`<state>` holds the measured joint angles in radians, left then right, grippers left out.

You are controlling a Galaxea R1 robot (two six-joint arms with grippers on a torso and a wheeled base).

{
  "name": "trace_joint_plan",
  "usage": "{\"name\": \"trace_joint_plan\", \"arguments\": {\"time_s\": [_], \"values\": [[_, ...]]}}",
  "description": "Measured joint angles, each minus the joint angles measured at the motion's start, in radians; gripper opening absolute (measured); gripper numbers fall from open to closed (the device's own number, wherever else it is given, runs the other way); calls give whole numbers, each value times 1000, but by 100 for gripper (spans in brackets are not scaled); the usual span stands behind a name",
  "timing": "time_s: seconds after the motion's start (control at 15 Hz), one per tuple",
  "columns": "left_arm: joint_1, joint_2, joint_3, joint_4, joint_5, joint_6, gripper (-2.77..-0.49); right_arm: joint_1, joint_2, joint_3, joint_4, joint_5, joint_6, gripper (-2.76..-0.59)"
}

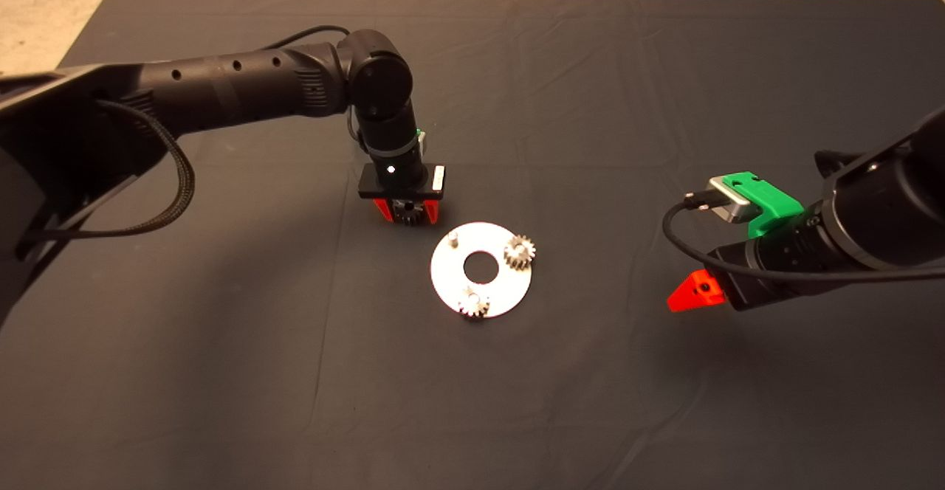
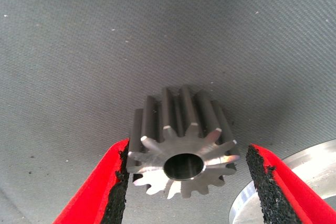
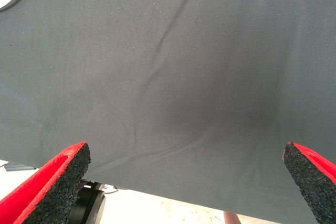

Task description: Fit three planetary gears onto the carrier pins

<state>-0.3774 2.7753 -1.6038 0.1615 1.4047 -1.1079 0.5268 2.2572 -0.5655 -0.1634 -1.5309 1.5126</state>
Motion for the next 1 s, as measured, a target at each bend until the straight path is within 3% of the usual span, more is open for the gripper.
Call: {"name": "trace_joint_plan", "arguments": {"time_s": [0.6, 0.73, 1.0], "values": [[0, -3, -16, 3, 0, 21, -175, 0, 0, 0, 0, 0, 0, -61], [0, -3, -18, 3, 0, 22, -189, 0, 0, 4, 0, 0, 0, -61], [0, -2, -18, 3, 0, 29, -190, 0, 0, 6, 0, 0, 0, -61]]}}
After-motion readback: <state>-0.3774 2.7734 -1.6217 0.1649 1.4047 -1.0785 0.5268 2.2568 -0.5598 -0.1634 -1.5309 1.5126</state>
